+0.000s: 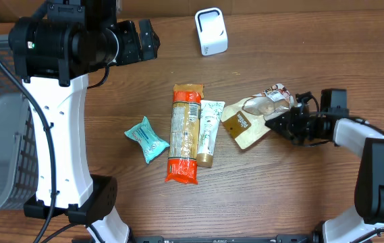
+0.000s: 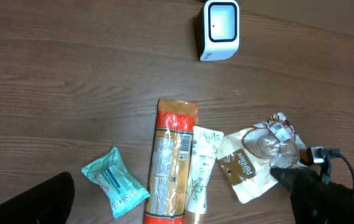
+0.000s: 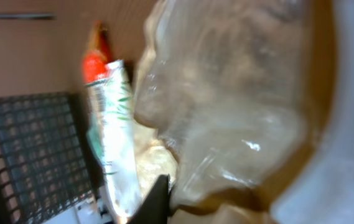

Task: Scan the item barcode

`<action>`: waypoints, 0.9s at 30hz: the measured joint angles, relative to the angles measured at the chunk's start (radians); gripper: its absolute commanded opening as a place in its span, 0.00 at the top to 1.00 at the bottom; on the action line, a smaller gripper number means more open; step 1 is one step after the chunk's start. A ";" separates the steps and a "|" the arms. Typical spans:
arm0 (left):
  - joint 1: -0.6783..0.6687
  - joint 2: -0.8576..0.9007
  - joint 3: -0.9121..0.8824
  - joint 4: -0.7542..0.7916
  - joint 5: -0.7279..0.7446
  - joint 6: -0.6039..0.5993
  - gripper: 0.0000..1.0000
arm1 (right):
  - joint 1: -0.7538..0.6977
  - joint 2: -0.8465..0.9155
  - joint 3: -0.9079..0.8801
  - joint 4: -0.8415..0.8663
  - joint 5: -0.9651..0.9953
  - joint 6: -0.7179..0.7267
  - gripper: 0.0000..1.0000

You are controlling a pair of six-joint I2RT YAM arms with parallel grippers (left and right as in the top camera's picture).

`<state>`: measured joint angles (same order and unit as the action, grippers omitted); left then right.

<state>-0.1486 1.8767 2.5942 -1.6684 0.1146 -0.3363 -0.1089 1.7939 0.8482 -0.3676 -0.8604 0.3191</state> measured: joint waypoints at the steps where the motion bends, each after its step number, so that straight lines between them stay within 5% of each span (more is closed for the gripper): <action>1: 0.000 0.000 0.000 0.000 0.000 0.000 0.00 | -0.001 0.000 0.027 -0.063 0.029 -0.040 0.96; 11: 0.000 0.000 0.000 0.001 0.000 0.000 0.00 | 0.000 0.005 0.380 -0.682 0.280 -0.420 0.96; 12: 0.000 0.000 0.000 0.000 0.000 0.000 0.00 | 0.000 0.004 0.416 -0.731 0.316 -0.469 0.76; 14: 0.000 0.000 0.000 0.000 0.000 0.000 0.00 | 0.000 0.004 0.430 -0.742 0.344 -0.498 0.55; 15: 0.000 0.000 0.000 0.000 0.000 0.000 0.00 | 0.000 0.005 0.432 -0.735 0.362 -0.517 0.26; 20: 0.000 0.000 0.000 0.000 0.000 0.000 0.00 | 0.000 0.005 0.414 -0.645 0.398 -0.515 0.14; 27: 0.000 0.000 0.000 0.000 0.000 0.000 0.00 | 0.000 0.005 0.277 -0.471 0.404 -0.314 0.05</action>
<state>-0.1486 1.8767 2.5942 -1.6680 0.1150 -0.3363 -0.1089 1.7985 1.1255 -0.8387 -0.4561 0.0055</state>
